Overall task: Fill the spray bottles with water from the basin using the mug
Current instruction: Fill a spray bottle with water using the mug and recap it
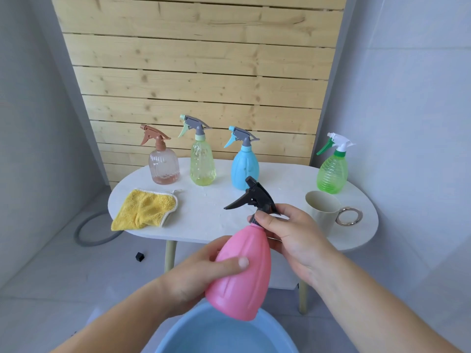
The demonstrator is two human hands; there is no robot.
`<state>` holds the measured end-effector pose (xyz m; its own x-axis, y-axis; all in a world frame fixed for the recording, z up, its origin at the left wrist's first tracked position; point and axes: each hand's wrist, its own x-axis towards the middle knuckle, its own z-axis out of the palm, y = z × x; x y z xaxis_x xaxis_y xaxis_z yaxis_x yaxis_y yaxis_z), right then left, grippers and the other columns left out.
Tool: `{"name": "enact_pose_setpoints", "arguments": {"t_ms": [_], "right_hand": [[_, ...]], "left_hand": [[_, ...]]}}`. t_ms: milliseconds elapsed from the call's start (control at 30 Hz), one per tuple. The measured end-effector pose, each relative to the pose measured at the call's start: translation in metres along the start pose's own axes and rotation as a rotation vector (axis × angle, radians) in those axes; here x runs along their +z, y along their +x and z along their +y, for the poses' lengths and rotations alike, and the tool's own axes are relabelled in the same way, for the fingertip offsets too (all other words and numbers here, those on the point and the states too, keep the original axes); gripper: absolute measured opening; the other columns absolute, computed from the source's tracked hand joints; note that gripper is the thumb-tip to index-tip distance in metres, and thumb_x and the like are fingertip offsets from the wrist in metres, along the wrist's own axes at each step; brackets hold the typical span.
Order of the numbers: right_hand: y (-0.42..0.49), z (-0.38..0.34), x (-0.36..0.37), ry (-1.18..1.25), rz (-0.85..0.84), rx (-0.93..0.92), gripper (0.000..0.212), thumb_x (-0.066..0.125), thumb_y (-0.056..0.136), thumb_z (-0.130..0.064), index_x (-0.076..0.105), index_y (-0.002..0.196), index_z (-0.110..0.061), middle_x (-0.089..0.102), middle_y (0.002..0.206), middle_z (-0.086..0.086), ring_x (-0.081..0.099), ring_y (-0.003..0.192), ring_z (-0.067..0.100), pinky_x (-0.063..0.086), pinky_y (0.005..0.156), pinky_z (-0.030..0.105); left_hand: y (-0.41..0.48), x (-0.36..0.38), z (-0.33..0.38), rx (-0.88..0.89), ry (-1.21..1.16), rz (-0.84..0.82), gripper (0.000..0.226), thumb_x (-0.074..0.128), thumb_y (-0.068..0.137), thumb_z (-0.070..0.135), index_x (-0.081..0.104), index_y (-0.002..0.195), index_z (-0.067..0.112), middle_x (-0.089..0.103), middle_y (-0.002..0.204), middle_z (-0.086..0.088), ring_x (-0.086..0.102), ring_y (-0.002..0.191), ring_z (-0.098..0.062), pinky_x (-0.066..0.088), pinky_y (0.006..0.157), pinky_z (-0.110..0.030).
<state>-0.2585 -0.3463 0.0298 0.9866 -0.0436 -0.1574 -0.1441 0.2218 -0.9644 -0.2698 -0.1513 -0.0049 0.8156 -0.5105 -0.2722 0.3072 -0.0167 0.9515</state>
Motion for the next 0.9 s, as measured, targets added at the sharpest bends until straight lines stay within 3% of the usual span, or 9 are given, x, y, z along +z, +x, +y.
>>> {"name": "enact_pose_setpoints", "arguments": {"t_ms": [133,200,267,333,433,533,700,800,900], "right_hand": [[0.000,-0.003,-0.002,0.006,-0.042,0.025,0.025,0.073,0.088,-0.014,0.068,0.111,-0.006,0.077,0.100,0.013,0.071,0.081,0.020,0.054,0.073,0.031],[0.000,-0.003,-0.001,0.008,-0.047,0.030,0.025,0.072,0.089,-0.014,0.068,0.111,-0.006,0.076,0.102,0.014,0.070,0.081,0.020,0.054,0.071,0.030],[0.000,-0.002,-0.001,0.008,-0.046,0.040,0.024,0.071,0.089,-0.014,0.068,0.111,-0.005,0.076,0.103,0.015,0.070,0.082,0.021,0.055,0.071,0.030],[0.000,-0.003,-0.002,-0.001,-0.061,0.056,0.023,0.071,0.090,-0.013,0.068,0.111,-0.004,0.076,0.104,0.015,0.071,0.084,0.021,0.055,0.074,0.032],[0.001,-0.005,-0.004,-0.007,-0.095,0.065,0.025,0.071,0.089,-0.011,0.067,0.112,-0.004,0.076,0.104,0.016,0.071,0.084,0.021,0.054,0.076,0.032],[0.002,-0.007,-0.002,0.035,-0.124,0.072,0.022,0.069,0.089,-0.006,0.066,0.111,-0.002,0.075,0.102,0.017,0.070,0.081,0.020,0.054,0.071,0.028],[0.004,-0.003,0.000,0.048,-0.133,0.100,0.021,0.067,0.090,-0.006,0.066,0.111,-0.001,0.074,0.105,0.019,0.069,0.079,0.020,0.055,0.067,0.027],[0.006,-0.004,-0.001,0.032,-0.153,0.121,0.018,0.067,0.090,-0.005,0.066,0.108,-0.002,0.074,0.103,0.018,0.068,0.076,0.018,0.055,0.067,0.026],[0.010,-0.009,-0.006,0.068,-0.226,0.142,0.024,0.065,0.089,-0.005,0.063,0.113,-0.001,0.073,0.103,0.017,0.069,0.077,0.019,0.055,0.066,0.026]], "left_hand": [[0.000,0.001,-0.001,-0.011,-0.175,-0.066,0.058,0.076,0.060,0.043,0.081,0.114,0.023,0.077,0.111,-0.015,0.075,0.092,-0.028,0.060,0.080,-0.037],[-0.001,0.004,-0.004,-0.011,-0.208,-0.082,0.066,0.089,0.051,0.052,0.083,0.109,0.021,0.078,0.108,-0.014,0.076,0.090,-0.027,0.061,0.076,-0.036],[-0.004,0.006,-0.002,-0.015,-0.191,-0.102,0.100,0.097,0.037,0.066,0.075,0.123,0.019,0.078,0.115,-0.014,0.077,0.099,-0.027,0.062,0.077,-0.035],[-0.005,0.008,0.000,-0.012,-0.118,-0.120,0.112,0.100,0.039,0.063,0.063,0.135,0.020,0.076,0.121,-0.014,0.075,0.106,-0.029,0.061,0.082,-0.036],[-0.006,0.002,-0.001,-0.026,-0.098,-0.108,0.090,0.093,0.059,0.043,0.060,0.140,0.022,0.072,0.129,-0.015,0.072,0.113,-0.032,0.058,0.090,-0.041],[-0.007,-0.004,-0.003,-0.063,-0.153,-0.123,0.074,0.084,0.060,0.038,0.071,0.130,0.019,0.074,0.119,-0.018,0.073,0.100,-0.032,0.060,0.085,-0.040],[-0.008,0.000,-0.008,-0.062,-0.177,-0.109,0.102,0.097,0.037,0.067,0.076,0.125,0.019,0.076,0.120,-0.015,0.075,0.104,-0.028,0.061,0.084,-0.037],[-0.007,0.002,-0.005,-0.053,-0.106,-0.085,0.101,0.099,0.045,0.059,0.066,0.134,0.023,0.075,0.125,-0.013,0.074,0.109,-0.029,0.060,0.087,-0.038],[-0.005,-0.004,-0.006,-0.077,-0.161,-0.104,0.085,0.097,0.046,0.047,0.074,0.123,0.019,0.076,0.112,-0.015,0.075,0.094,-0.029,0.061,0.078,-0.037]]}}
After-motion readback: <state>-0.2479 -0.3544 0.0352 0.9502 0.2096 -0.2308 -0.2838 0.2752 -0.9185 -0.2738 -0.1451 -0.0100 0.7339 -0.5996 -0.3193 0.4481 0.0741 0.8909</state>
